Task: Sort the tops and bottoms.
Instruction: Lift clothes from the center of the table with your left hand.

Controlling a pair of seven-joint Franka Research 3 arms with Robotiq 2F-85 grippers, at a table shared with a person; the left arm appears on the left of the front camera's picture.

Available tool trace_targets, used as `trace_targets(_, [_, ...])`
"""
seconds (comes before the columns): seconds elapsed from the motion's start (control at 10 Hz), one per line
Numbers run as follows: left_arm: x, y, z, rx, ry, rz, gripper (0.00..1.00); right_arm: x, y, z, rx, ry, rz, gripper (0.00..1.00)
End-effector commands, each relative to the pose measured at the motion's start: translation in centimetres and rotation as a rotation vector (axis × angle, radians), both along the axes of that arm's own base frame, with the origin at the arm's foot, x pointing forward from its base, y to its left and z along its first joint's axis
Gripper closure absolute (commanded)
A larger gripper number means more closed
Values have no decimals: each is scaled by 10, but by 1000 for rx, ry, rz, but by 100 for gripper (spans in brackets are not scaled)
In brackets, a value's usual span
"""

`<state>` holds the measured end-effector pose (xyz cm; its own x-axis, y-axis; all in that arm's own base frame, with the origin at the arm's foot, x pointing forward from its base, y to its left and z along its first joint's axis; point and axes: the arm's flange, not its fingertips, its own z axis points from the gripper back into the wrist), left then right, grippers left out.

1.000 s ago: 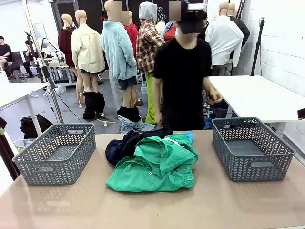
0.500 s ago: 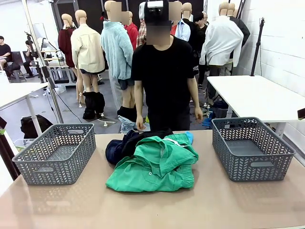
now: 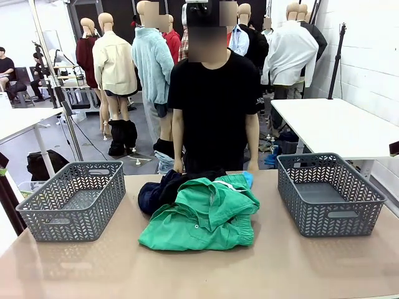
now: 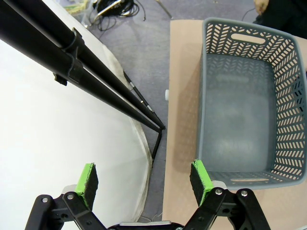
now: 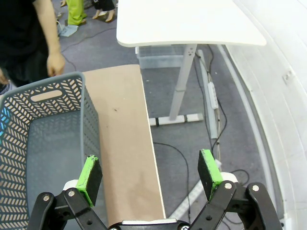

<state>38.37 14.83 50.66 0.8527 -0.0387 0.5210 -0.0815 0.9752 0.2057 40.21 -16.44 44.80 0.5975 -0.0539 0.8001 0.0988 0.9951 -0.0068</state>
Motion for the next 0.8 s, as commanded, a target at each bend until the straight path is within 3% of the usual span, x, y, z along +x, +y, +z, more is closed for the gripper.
trace_targets(0.0, [-3, 0, -1, 12, 2, 6, 0, -1, 2, 3, -9, 3, 0, 0])
trace_targets(0.6, [0, 0, 0, 0, 0, 0, 0, -1, 2, 3, -9, 3, 0, 0])
trace_targets(0.7, [4, -14, 14, 4, -41, -29, 0, -1, 2, 3, -9, 3, 0, 0])
